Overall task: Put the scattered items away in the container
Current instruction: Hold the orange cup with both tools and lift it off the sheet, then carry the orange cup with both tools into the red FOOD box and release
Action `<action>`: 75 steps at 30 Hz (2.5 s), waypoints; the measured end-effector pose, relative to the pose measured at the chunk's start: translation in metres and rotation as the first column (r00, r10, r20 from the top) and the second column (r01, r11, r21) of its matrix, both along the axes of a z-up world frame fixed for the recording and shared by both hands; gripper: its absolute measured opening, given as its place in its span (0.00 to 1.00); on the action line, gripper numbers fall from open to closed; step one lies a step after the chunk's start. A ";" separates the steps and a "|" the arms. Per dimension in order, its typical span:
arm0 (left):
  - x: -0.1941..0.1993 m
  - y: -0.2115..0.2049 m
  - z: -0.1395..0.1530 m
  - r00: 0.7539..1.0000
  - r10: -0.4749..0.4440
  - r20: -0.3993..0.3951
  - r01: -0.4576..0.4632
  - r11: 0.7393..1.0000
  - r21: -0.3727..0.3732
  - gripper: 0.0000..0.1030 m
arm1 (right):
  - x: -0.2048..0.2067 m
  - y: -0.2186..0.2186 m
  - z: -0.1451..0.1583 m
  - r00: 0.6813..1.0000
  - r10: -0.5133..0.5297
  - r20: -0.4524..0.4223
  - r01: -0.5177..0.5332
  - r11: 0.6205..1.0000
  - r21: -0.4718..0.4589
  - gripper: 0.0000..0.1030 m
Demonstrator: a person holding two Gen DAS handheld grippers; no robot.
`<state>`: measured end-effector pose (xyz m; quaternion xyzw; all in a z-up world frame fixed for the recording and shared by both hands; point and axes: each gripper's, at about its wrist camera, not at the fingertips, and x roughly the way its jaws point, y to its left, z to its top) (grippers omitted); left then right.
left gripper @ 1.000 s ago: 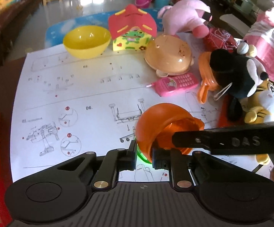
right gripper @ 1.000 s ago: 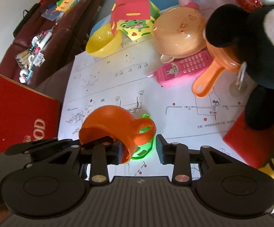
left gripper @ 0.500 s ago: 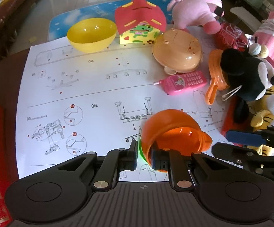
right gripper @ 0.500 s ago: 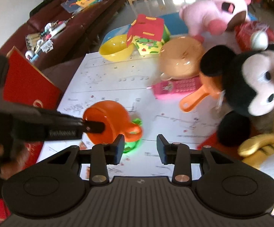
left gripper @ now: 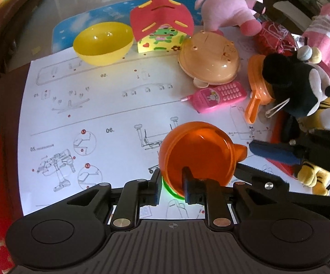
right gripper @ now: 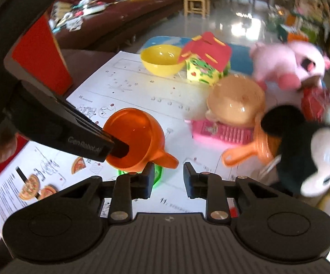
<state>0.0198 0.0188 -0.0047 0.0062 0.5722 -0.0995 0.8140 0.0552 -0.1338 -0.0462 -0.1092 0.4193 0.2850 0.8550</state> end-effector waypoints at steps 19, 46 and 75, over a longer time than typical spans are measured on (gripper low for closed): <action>-0.002 0.007 -0.001 0.999 -0.013 0.030 0.014 1.000 -0.028 0.27 | 0.035 0.002 0.015 0.986 -0.040 -0.160 0.065 0.986 0.156 0.31; -0.006 0.015 -0.001 0.995 0.062 0.080 -0.054 0.993 -0.102 0.09 | 0.035 0.006 -0.012 0.954 -0.147 -0.262 0.194 0.968 0.162 0.18; -0.085 0.036 0.097 0.950 0.150 0.275 -0.128 0.987 -0.098 0.09 | -0.022 0.019 0.069 0.985 -0.111 -0.130 0.138 0.965 0.224 0.18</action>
